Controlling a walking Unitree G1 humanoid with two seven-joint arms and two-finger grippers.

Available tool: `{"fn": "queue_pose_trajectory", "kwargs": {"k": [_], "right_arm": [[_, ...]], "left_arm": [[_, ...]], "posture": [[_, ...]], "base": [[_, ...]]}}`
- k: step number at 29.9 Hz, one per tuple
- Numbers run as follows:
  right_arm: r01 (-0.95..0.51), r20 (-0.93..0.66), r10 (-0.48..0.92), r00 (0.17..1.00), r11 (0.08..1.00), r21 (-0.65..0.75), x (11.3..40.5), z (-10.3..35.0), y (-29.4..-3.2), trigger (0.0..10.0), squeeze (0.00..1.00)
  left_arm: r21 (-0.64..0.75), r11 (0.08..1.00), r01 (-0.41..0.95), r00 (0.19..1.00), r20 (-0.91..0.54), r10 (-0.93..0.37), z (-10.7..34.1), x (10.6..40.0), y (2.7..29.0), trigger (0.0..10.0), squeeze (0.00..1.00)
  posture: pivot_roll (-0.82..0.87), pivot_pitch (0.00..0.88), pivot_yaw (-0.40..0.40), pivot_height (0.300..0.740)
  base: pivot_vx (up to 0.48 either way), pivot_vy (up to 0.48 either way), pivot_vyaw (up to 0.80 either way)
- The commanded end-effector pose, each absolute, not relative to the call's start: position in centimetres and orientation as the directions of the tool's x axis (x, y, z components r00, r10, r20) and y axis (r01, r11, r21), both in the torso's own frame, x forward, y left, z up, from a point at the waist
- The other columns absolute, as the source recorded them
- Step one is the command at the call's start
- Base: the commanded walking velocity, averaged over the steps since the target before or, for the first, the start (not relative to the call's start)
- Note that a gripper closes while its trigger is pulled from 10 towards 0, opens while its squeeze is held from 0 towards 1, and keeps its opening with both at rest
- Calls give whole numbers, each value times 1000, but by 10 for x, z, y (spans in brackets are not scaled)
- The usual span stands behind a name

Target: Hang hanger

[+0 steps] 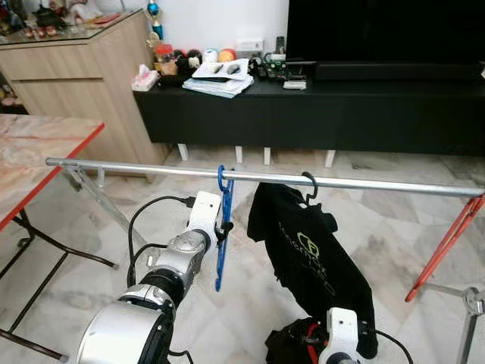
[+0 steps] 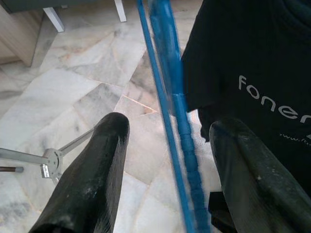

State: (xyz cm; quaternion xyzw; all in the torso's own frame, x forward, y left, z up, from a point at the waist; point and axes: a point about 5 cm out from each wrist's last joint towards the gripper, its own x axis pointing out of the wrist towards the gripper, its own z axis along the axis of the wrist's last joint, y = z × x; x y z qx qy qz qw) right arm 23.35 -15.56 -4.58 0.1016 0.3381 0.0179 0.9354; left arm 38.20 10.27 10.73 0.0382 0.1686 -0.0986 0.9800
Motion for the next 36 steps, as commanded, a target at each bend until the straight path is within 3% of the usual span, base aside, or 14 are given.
{"fn": "queue_pose_trajectory", "kwargs": {"k": [1,8,11,12,14,27,36], "right_arm": [[16,-622,118,774,978,206,235,-43,-150,0,0],[9,-622,123,773,979,205,234,-42,-154,0,0],[10,-622,123,773,979,205,232,-42,-154,0,0],[10,-622,122,773,979,205,232,-42,-155,0,0],[11,-622,122,773,979,205,231,-42,-155,0,0],[6,-626,131,769,977,211,225,-43,-153,0,0],[1,-626,137,768,976,216,225,-43,-151,0,0]], "left_arm": [[45,983,180,925,-349,-154,105,382,106,10000,0],[42,989,141,929,-350,-117,100,379,108,10000,0],[38,991,127,933,-343,-106,100,379,108,9569,0],[39,992,123,934,-342,-102,100,379,108,431,0],[36,992,119,936,-339,-100,99,379,108,0,0],[2,989,148,946,-291,-141,100,377,103,0,0],[11,994,107,951,-294,-99,97,376,111,0,0]], "posture": [[-105,196,88,740],[-113,210,83,740],[-116,214,82,740],[-117,215,81,740],[-119,216,81,740],[-112,210,75,740],[-109,210,73,740]], "base": [[0,0,0],[0,0,0],[0,0,0],[0,0,0],[0,0,0],[0,0,0],[0,0,0]]}}
